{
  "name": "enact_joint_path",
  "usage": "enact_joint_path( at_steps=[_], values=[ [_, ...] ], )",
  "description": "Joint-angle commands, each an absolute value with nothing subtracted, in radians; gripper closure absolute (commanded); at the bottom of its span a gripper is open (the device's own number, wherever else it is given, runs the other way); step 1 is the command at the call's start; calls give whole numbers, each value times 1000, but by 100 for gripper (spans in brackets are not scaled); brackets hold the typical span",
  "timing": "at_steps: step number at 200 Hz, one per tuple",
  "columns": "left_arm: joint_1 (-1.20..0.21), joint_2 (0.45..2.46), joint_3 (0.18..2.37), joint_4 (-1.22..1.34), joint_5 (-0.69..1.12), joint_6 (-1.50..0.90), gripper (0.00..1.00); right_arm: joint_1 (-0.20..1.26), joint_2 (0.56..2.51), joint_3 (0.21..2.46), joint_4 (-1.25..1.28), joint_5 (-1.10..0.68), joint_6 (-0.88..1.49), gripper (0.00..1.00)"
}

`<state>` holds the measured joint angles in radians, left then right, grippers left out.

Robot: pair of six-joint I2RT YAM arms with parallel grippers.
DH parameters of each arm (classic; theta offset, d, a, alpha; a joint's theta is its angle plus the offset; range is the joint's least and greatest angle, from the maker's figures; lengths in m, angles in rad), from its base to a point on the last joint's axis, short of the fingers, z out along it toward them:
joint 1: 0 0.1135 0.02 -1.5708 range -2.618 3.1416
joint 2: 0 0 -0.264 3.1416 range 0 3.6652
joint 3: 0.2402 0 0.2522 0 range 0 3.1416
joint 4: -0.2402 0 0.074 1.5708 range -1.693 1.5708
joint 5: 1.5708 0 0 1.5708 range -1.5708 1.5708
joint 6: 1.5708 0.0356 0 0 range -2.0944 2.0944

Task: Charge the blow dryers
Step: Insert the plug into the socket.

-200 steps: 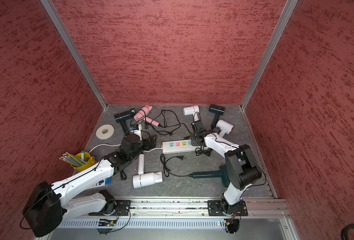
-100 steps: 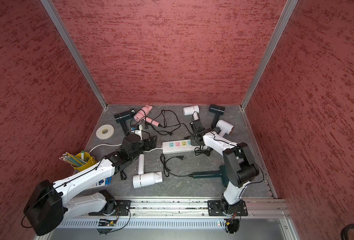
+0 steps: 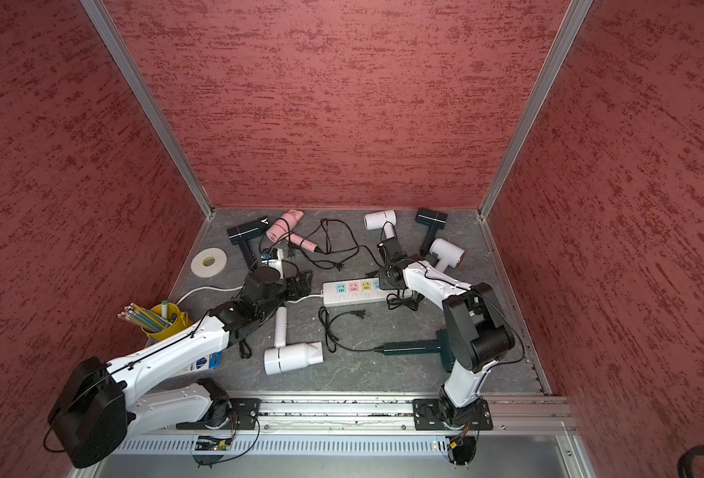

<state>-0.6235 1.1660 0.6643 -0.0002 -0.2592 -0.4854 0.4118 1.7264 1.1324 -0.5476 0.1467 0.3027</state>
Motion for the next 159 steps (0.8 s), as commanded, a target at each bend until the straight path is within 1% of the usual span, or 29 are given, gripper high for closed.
enact_joint_path(
  at_steps=[1, 102, 159],
  values=[
    [-618, 1170, 690, -2, -249, -493, 0, 422, 1732, 1149, -630, 168, 292, 100],
    [-618, 1167, 690, -3, -249, -493, 0, 426, 1710, 1163, -666, 181, 294, 100],
    [-617, 1164, 690, -4, -250, -493, 0, 428, 1730, 1163, -669, 180, 294, 100]
  ],
)
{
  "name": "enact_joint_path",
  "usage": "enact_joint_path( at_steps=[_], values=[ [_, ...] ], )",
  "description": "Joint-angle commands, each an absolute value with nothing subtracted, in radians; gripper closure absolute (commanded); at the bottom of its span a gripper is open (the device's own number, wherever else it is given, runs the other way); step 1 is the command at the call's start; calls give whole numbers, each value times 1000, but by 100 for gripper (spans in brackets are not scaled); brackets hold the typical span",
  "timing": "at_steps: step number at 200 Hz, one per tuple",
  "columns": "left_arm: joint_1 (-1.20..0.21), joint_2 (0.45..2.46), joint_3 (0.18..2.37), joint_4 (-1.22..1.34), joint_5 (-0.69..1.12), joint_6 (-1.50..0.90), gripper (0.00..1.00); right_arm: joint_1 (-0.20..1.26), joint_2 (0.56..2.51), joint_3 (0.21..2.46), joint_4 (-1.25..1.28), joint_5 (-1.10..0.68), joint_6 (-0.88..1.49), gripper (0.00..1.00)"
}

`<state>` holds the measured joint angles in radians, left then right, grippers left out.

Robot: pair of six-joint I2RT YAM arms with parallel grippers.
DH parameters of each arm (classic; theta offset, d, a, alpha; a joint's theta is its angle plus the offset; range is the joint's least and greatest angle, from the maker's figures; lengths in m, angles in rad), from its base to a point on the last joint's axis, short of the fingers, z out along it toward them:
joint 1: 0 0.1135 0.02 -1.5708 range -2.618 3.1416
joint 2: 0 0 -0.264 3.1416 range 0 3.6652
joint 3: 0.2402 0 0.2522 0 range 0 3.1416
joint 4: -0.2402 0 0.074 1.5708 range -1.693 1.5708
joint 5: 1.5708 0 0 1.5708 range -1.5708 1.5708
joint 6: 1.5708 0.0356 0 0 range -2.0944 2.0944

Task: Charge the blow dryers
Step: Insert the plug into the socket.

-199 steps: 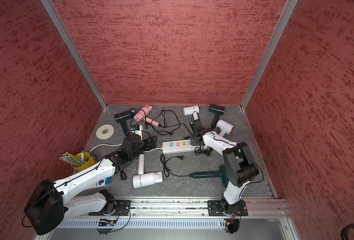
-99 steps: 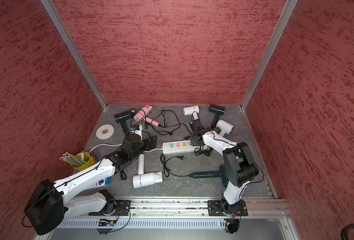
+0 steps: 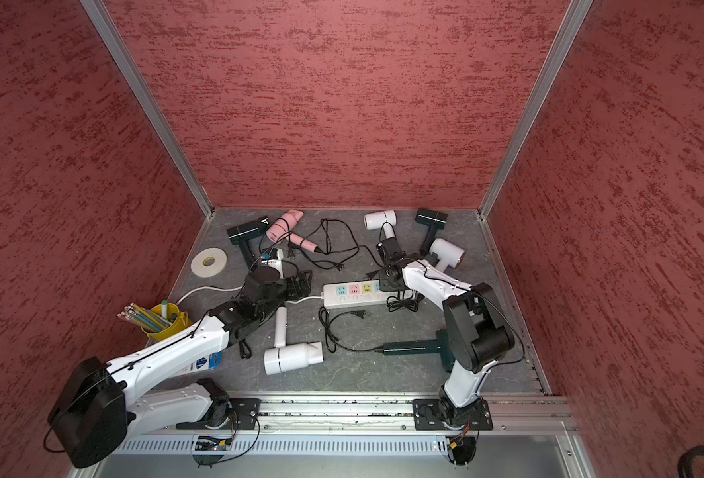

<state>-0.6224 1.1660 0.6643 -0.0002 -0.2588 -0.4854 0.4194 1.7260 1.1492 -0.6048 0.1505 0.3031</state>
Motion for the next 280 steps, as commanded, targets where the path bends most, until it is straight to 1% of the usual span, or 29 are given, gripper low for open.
enact_joint_path(
  at_steps=[1, 69, 280],
  values=[
    [-617, 1164, 690, -4, -250, -494, 0, 428, 1730, 1162, -669, 180, 294, 100],
    [-617, 1166, 690, -3, -248, -495, 0, 429, 1740, 1165, -669, 180, 293, 100],
    [-615, 1168, 689, -2, -241, -497, 0, 451, 1885, 1075, -653, 172, 295, 100]
  ],
)
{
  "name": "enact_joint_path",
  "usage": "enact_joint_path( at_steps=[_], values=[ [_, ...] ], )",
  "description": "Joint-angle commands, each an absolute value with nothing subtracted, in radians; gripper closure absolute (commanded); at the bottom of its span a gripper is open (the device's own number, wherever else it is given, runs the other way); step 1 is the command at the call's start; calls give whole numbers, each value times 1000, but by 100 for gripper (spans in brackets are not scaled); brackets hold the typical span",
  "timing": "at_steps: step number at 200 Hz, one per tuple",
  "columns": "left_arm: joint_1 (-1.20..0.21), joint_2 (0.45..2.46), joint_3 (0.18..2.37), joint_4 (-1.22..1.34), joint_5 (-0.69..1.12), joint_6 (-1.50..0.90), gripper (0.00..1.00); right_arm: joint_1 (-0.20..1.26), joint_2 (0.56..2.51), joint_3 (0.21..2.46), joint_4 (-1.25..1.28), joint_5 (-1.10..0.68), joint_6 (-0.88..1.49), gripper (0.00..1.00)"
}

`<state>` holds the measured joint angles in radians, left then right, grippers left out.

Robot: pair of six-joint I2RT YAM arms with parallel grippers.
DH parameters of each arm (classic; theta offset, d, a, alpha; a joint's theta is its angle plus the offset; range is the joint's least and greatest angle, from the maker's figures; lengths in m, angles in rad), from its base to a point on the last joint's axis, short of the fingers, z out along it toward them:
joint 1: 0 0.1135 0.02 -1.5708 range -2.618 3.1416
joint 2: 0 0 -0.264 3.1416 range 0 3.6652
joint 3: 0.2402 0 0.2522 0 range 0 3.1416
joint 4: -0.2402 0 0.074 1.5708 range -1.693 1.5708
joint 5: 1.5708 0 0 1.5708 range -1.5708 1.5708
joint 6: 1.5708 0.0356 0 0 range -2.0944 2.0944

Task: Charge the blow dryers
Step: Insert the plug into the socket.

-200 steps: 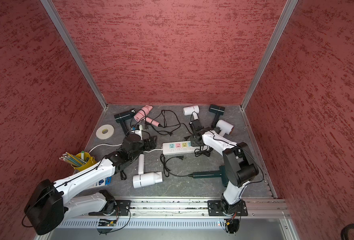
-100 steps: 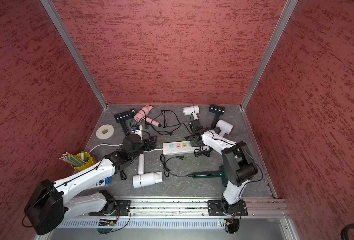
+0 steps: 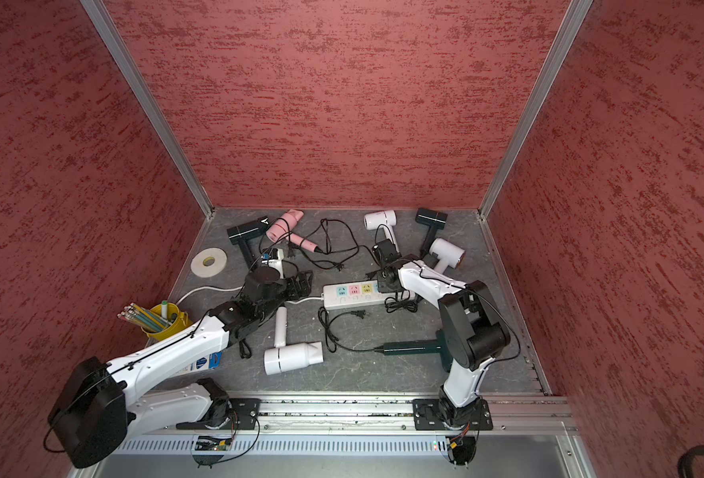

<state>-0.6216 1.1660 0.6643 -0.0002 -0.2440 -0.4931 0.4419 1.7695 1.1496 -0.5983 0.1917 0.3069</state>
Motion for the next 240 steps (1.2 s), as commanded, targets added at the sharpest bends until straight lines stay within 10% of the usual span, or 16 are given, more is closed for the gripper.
enact_joint_path(
  at_steps=[1, 59, 168, 240],
  values=[
    [-615, 1168, 689, -2, -242, -497, 0, 451, 1885, 1075, -652, 172, 295, 100],
    [-614, 1168, 690, 0, -236, -498, 0, 453, 1828, 1105, -647, 183, 317, 100],
    [-614, 1158, 686, 0, -229, -501, 0, 453, 1556, 1046, -554, 31, 332, 1],
    [-612, 1147, 686, -3, -238, -481, 0, 448, 1310, 854, -374, 46, 407, 0]
  ],
)
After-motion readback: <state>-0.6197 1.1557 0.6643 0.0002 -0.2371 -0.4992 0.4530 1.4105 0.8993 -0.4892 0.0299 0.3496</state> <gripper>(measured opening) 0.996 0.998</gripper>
